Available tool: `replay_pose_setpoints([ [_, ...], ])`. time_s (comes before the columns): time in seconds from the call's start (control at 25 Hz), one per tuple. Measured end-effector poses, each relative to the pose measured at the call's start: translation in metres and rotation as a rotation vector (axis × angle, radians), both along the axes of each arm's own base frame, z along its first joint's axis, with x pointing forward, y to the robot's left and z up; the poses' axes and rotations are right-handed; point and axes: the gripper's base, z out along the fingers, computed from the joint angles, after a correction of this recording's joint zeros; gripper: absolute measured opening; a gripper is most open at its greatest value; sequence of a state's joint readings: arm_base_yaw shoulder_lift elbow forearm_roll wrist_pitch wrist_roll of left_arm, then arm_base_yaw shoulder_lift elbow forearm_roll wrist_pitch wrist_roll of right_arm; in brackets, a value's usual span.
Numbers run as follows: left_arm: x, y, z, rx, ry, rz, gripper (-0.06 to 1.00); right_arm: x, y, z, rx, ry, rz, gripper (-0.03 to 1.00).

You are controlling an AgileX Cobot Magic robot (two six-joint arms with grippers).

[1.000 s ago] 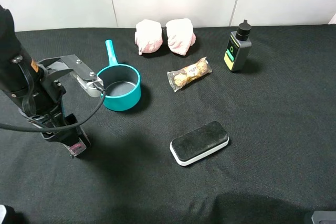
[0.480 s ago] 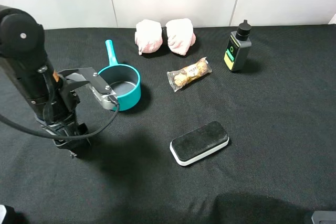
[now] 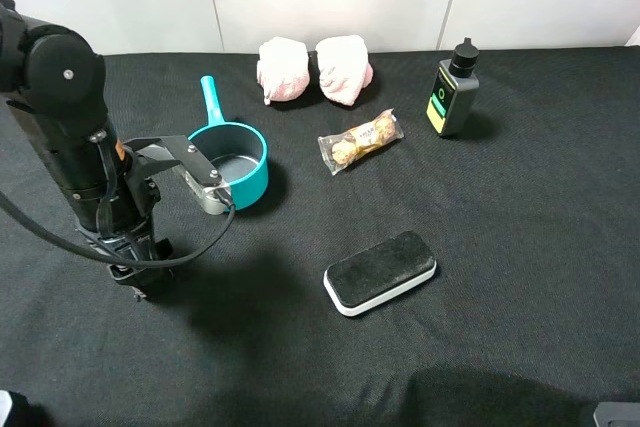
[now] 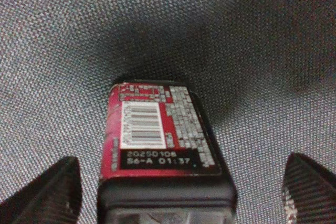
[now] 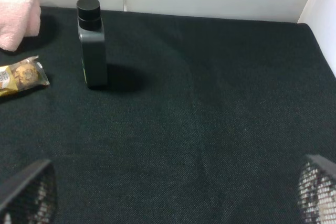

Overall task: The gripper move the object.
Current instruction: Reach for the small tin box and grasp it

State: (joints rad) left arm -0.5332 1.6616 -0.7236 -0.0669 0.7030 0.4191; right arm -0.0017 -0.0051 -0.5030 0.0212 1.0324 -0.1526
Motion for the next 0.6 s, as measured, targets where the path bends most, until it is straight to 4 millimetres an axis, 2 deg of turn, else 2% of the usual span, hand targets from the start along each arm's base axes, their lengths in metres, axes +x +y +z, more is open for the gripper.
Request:
replay_pose_setpoints([
  [0.6,0.0,0.0002,-0.0004,0.003,0.002,-0.001,0.76,0.0,0.0,0.0,0.0,0.0,0.0,0.69],
])
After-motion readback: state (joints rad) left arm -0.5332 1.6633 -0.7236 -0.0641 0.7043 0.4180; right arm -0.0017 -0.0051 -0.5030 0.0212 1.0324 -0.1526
